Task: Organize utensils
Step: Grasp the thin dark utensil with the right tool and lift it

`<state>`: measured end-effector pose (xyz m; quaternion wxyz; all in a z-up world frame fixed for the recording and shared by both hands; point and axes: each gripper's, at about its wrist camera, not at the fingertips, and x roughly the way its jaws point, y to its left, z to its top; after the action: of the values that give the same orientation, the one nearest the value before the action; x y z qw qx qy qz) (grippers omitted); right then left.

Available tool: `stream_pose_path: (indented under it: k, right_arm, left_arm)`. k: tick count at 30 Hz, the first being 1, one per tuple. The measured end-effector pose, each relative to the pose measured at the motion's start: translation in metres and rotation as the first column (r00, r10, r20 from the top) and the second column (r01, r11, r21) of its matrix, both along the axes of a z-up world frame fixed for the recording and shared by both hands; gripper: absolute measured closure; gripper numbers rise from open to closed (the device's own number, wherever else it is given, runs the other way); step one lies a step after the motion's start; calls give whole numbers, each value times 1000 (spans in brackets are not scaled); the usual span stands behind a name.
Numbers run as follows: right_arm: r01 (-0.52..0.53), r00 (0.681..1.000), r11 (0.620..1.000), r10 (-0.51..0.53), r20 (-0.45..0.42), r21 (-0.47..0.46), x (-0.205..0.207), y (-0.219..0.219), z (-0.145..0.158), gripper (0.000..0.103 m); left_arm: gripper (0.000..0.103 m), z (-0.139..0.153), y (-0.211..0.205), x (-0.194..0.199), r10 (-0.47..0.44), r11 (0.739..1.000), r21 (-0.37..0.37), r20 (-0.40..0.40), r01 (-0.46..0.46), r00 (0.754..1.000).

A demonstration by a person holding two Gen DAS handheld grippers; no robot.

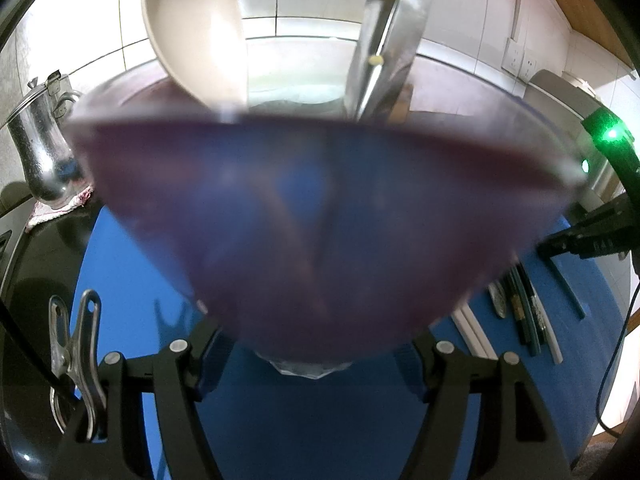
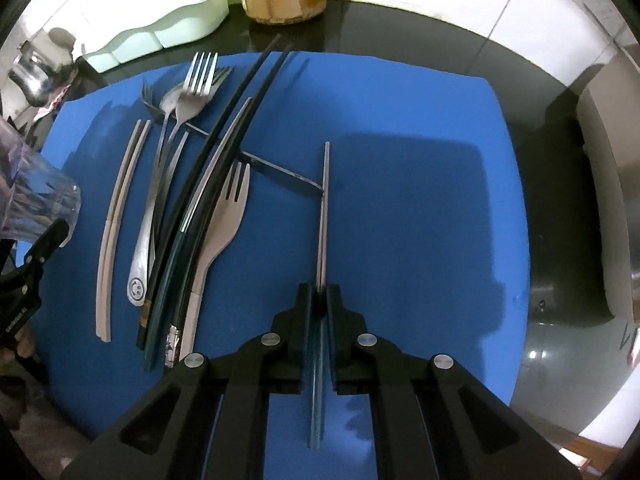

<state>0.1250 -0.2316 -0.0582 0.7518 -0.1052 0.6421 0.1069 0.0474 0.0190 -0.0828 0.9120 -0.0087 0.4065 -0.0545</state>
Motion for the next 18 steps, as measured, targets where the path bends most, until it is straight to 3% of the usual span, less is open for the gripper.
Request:
stream_pose_path:
  k: [8, 18]
  right_arm:
    - [-11, 1000, 1000, 11, -11, 7, 9, 7, 3, 95]
    - [104, 987, 978, -124, 103, 179, -18, -16, 30, 95]
  left_arm:
    - [29, 0, 1, -1, 0, 1000, 1, 0, 0, 1000]
    - [29, 0, 0, 0, 0, 1000, 0, -1, 0, 1000]
